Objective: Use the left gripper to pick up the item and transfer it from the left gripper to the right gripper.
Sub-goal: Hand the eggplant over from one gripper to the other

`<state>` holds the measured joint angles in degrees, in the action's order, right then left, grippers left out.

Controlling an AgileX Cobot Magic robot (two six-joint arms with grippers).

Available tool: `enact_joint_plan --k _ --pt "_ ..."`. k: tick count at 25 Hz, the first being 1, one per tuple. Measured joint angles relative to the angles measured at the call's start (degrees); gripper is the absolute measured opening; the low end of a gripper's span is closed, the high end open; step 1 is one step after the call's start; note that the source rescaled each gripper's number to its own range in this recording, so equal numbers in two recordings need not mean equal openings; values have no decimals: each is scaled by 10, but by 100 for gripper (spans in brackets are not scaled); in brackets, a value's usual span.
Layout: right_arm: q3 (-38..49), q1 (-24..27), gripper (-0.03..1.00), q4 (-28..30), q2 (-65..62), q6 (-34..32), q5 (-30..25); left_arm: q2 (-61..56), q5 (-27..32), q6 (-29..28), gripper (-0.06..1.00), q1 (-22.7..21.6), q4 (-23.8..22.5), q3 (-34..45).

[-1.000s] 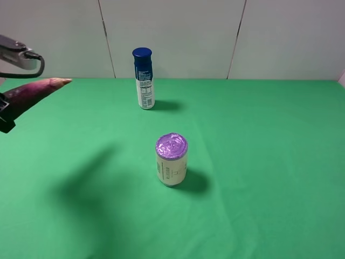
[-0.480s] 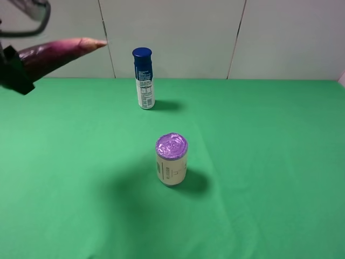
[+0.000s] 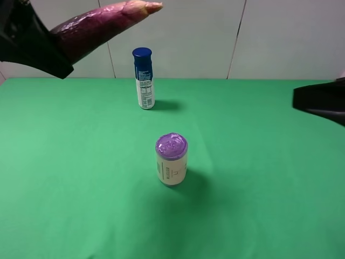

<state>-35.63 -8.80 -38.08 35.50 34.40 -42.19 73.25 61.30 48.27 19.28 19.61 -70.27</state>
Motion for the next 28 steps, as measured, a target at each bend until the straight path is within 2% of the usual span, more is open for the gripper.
enact_joint_plan --k 7,14,17,21,28 --pt "0 -44 100 -98 63 109 21 0 33 68 0 0 52 0" --pt "-4 -44 100 -190 76 204 21 4 60 90 0 5 58 0" --pt "-4 -44 100 -208 76 226 10 23 62 95 0 33 45 0" --pt "-4 -44 100 -211 76 231 9 56 62 95 0 69 4 0" --pt "-4 -44 100 -212 81 244 9 106 59 91 0 73 -19 0"
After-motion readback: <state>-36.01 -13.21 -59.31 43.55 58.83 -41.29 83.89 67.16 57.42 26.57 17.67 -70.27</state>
